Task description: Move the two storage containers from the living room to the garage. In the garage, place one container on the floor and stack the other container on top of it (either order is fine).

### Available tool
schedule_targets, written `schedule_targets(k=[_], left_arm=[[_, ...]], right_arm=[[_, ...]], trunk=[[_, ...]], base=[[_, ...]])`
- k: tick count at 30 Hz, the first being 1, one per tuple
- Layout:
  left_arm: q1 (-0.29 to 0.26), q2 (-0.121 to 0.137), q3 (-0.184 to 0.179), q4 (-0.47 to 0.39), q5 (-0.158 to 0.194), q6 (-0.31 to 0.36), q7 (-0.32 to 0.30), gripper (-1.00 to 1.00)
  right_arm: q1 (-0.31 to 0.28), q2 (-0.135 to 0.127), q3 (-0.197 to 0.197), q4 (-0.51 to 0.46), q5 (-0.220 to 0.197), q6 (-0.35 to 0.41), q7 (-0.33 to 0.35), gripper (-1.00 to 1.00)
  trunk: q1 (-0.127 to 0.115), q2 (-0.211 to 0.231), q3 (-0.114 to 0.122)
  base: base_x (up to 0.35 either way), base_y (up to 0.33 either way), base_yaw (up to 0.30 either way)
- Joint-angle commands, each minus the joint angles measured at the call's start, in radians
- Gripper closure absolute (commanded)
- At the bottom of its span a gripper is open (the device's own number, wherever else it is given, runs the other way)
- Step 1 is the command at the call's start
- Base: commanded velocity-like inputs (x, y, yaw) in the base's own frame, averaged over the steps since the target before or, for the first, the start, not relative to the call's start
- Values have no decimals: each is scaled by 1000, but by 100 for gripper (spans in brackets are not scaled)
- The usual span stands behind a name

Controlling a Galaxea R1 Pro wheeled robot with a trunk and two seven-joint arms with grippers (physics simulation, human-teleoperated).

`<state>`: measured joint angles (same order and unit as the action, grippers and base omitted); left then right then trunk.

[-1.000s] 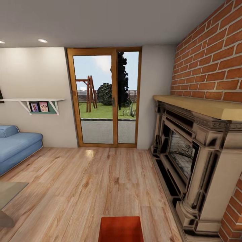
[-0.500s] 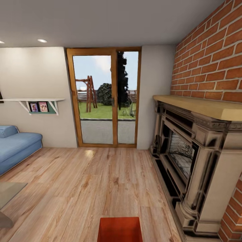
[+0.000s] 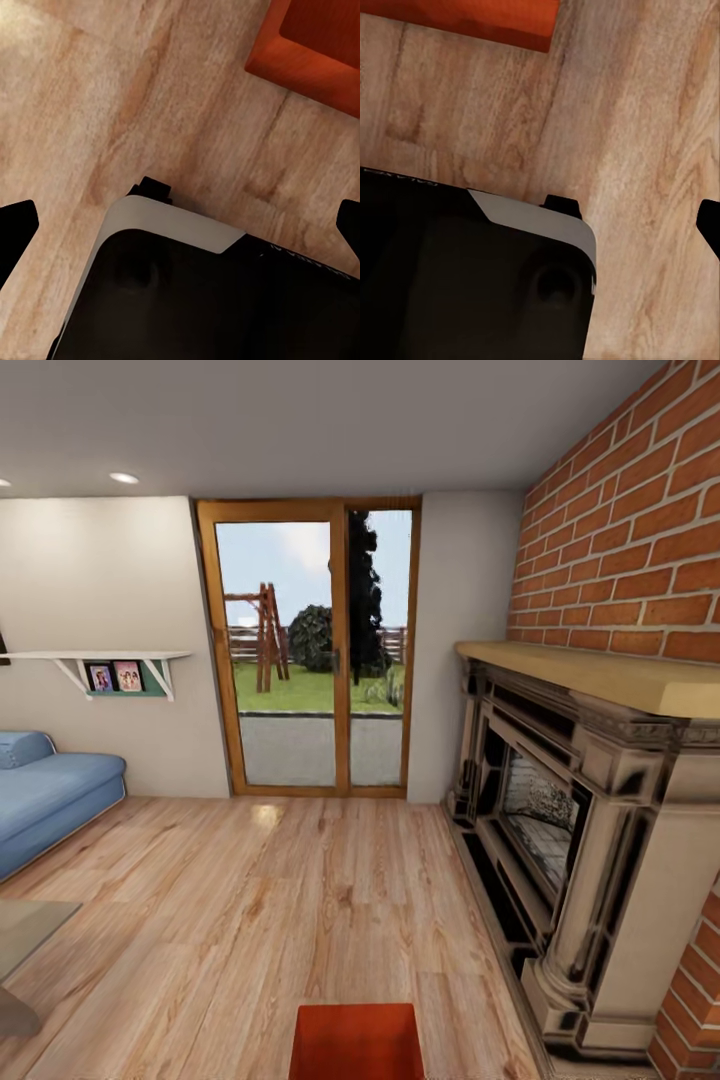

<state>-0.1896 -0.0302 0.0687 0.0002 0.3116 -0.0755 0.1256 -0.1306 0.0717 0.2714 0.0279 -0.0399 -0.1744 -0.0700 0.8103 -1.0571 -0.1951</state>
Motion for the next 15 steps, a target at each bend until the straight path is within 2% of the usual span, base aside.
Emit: schedule_targets(k=[1,15], left_arm=[[-1,0,7,0,0,-4,2,-100],[-1,1,1,-5,-12,-6,2,-100]], right_arm=[[-1,1,8,3,-4,-5,-4,-100],[-1,-2,8,3,-3,-5,-2,-100]], trunk=[[0,-1,-3],[0,-1,-25]], base=[[0,0,0],[0,0,0]])
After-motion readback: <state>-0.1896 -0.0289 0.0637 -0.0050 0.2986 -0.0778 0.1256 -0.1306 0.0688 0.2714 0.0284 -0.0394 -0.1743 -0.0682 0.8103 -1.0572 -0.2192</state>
